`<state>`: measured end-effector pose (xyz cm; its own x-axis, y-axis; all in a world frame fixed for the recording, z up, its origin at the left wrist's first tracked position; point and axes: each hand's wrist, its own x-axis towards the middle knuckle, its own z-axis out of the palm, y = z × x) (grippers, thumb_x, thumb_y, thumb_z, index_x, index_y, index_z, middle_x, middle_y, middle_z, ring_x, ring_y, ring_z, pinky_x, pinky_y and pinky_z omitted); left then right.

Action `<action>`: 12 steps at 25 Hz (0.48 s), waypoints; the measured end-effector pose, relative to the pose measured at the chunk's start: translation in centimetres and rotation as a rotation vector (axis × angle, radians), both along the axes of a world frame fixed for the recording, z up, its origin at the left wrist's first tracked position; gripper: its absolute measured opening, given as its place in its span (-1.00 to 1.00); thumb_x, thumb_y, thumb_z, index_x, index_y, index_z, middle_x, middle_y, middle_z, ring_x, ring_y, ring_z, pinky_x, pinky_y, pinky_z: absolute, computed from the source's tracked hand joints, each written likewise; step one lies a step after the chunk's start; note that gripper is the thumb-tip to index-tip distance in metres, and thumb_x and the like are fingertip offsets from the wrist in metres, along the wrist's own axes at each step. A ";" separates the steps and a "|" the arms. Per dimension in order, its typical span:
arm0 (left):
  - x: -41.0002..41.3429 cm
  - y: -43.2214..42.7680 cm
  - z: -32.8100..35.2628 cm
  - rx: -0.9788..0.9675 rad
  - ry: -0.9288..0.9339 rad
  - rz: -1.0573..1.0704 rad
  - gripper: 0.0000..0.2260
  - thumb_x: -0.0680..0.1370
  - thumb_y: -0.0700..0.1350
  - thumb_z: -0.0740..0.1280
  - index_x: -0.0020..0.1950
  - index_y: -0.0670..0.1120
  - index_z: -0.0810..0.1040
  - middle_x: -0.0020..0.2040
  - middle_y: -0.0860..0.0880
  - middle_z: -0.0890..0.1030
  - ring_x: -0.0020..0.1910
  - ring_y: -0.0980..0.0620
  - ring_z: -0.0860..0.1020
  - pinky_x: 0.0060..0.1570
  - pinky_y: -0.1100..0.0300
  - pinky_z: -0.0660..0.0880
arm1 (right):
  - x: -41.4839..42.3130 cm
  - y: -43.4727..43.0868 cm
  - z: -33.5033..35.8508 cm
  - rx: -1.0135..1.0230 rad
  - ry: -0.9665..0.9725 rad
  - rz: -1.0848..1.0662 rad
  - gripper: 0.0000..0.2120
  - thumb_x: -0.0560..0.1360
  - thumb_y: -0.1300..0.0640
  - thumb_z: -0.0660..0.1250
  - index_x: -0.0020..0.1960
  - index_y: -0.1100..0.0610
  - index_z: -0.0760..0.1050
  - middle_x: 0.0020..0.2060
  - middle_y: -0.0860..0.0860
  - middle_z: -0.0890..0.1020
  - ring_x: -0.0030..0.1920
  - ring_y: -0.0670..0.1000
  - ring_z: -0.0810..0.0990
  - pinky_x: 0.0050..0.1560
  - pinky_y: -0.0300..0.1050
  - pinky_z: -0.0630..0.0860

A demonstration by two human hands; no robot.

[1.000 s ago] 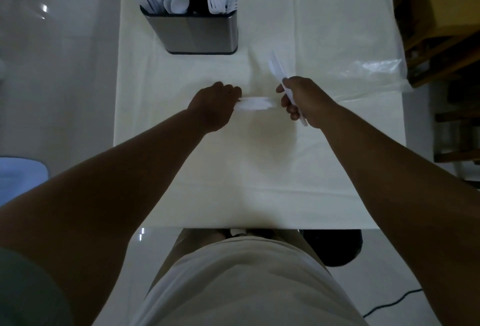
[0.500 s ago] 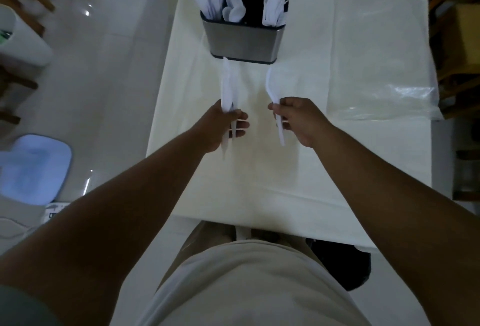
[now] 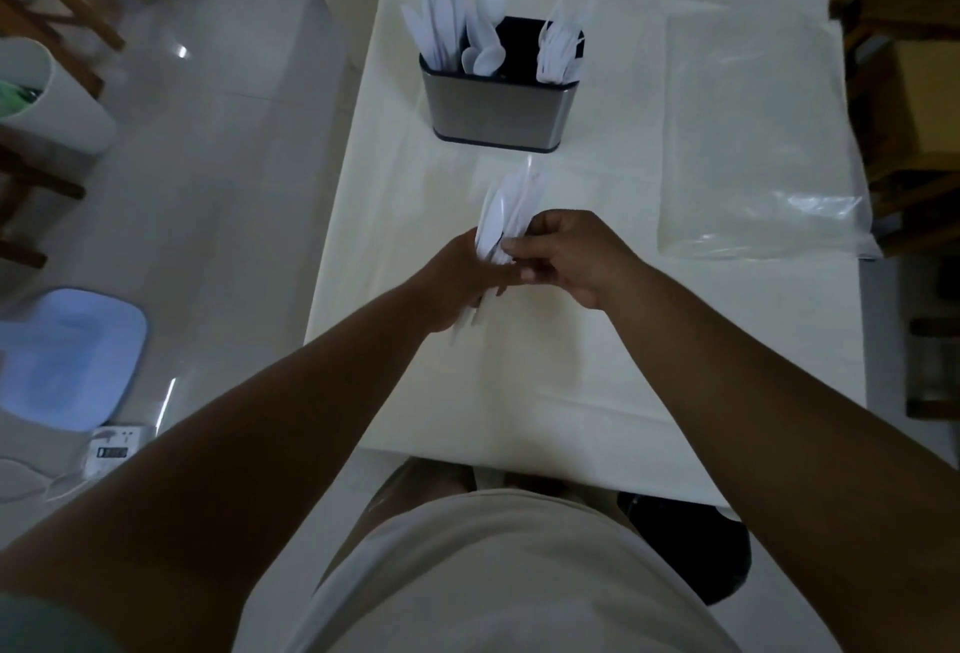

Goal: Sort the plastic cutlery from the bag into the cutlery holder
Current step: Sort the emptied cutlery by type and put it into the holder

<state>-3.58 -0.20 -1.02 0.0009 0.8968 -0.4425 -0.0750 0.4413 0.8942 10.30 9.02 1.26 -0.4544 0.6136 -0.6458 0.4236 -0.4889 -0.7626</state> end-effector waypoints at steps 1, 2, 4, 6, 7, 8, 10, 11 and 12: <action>-0.2 0.1 0.0 -0.028 0.019 0.000 -0.85 0.48 -0.18 0.47 -0.06 -0.07 0.53 -0.31 -0.03 0.50 -0.36 0.09 0.45 -0.34 0.22 0.42 | 0.2 0.1 0.2 0.067 -0.047 0.060 -0.82 0.38 0.14 0.57 -0.15 0.20 0.61 -0.33 0.08 0.67 -0.33 0.05 0.60 -0.19 -0.08 0.56; -0.3 0.2 0.1 -0.068 0.027 0.004 -0.86 0.48 -0.19 0.47 -0.09 -0.08 0.51 -0.32 -0.05 0.47 -0.37 0.08 0.43 -0.33 0.19 0.41 | 0.3 0.2 0.4 0.133 -0.087 0.084 -0.78 0.36 0.06 0.58 -0.13 0.14 0.62 -0.34 0.01 0.66 -0.31 0.02 0.59 -0.19 -0.08 0.54; -0.3 0.2 0.1 -0.119 -0.056 0.007 -0.85 0.53 -0.21 0.40 -0.16 -0.08 0.45 -0.33 -0.04 0.42 -0.39 0.07 0.38 -0.29 0.17 0.40 | 0.6 0.9 0.7 0.196 -0.068 -0.010 -0.62 0.37 -0.03 0.56 0.11 0.06 0.56 -0.14 -0.01 0.69 -0.17 0.04 0.65 -0.12 -0.05 0.58; 0.1 0.2 0.2 -0.156 -0.192 -0.031 -0.84 0.56 -0.22 0.34 -0.19 -0.07 0.42 -0.35 -0.01 0.41 -0.39 0.06 0.37 -0.28 0.17 0.45 | 0.8 1.9 1.3 0.222 0.078 -0.104 -0.46 0.43 -0.07 0.49 0.35 -0.06 0.39 0.11 0.04 0.64 0.09 0.04 0.65 0.06 -0.02 0.62; 0.4 0.3 0.3 -0.180 -0.213 -0.058 -0.83 0.56 -0.23 0.32 -0.20 -0.08 0.42 -0.36 -0.01 0.41 -0.39 0.06 0.38 -0.27 0.16 0.48 | 0.7 2.3 1.5 0.250 0.120 -0.098 -0.46 0.46 -0.11 0.44 0.38 -0.16 0.34 0.18 0.02 0.61 0.17 0.03 0.62 0.15 0.02 0.60; 0.8 0.4 0.5 -0.197 -0.206 -0.085 -0.82 0.56 -0.24 0.32 -0.21 -0.09 0.41 -0.36 -0.03 0.42 -0.39 0.06 0.40 -0.28 0.16 0.50 | 0.4 2.3 1.7 0.304 0.116 -0.056 -0.51 0.48 -0.15 0.39 0.36 -0.23 0.35 0.21 -0.02 0.61 0.22 0.02 0.59 0.22 0.06 0.57; 1.7 0.8 0.8 -0.218 -0.165 -0.098 -0.82 0.54 -0.25 0.33 -0.22 -0.11 0.40 -0.36 -0.05 0.44 -0.40 0.06 0.42 -0.31 0.18 0.48 | -0.2 1.8 2.1 0.463 0.027 0.065 -0.63 0.56 -0.13 0.27 0.34 -0.13 0.45 0.18 -0.05 0.64 0.20 0.00 0.61 0.28 0.07 0.53; 2.1 1.1 1.0 -0.228 -0.155 -0.082 -0.83 0.53 -0.22 0.35 -0.21 -0.11 0.40 -0.37 -0.05 0.46 -0.40 0.06 0.43 -0.33 0.19 0.47 | -0.4 1.3 2.4 0.546 -0.009 0.110 -0.66 0.60 -0.08 0.23 0.34 -0.04 0.49 0.16 -0.05 0.66 0.18 -0.01 0.62 0.28 0.05 0.53; 2.4 1.3 1.2 -0.241 -0.156 -0.055 -0.83 0.53 -0.19 0.37 -0.20 -0.12 0.41 -0.38 -0.04 0.47 -0.41 0.07 0.43 -0.34 0.20 0.46 | -0.5 0.8 2.6 0.617 -0.040 0.138 -0.66 0.63 -0.03 0.20 0.34 0.02 0.51 0.18 -0.03 0.66 0.17 -0.01 0.62 0.29 0.02 0.53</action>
<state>-1.18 1.14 0.22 0.1314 0.7624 -0.6336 -0.1733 0.6469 0.7426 9.77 9.84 3.82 -0.5385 0.8160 -0.2102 0.4855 0.0966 -0.8689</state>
